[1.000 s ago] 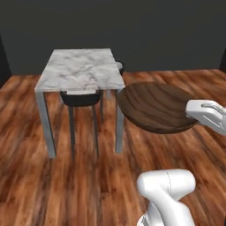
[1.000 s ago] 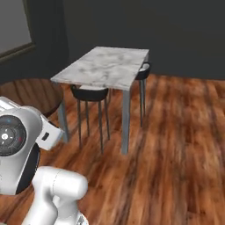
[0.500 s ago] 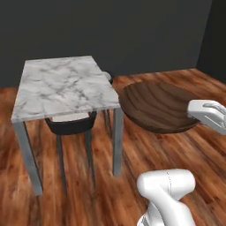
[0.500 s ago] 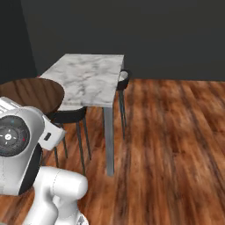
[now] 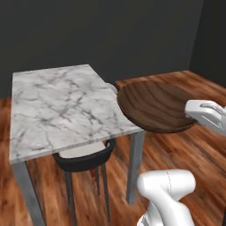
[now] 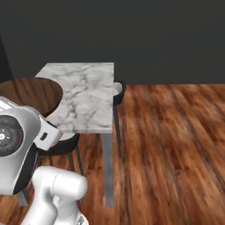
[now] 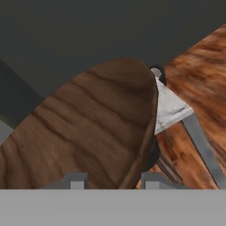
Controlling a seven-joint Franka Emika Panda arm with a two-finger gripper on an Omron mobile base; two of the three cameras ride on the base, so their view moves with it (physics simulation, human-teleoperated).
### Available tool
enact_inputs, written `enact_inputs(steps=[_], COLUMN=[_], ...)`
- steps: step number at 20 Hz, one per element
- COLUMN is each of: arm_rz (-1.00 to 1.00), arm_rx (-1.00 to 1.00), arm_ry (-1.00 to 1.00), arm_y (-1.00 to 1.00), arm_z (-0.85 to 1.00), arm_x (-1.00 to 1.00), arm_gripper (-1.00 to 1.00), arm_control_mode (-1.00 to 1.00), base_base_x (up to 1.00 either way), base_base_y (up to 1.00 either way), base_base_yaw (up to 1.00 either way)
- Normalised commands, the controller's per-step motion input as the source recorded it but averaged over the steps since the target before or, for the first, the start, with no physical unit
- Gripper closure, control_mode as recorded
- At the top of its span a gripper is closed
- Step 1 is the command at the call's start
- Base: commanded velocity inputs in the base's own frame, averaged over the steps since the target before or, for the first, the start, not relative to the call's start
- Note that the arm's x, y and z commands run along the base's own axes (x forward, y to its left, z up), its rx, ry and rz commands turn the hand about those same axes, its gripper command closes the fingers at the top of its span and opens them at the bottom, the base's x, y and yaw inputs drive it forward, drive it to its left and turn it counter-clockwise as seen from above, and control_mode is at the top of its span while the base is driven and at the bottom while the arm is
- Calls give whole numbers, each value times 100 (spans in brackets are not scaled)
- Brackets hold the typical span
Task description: Pick up the bowls from the cabinet and place each bowl in front of a stool on the dining counter.
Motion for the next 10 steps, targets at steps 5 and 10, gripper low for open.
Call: enact_inputs(steps=[5, 10], arm_rz=[0, 0], arm_rx=[0, 0], arm_ry=[0, 0], arm_y=[0, 0], arm_z=[0, 0], arm_x=[0, 0], arm_gripper=[100, 100], arm_control_mode=[100, 100], base_base_x=[100, 92], base_base_y=[-15, -10], base_base_yaw=[2, 23])
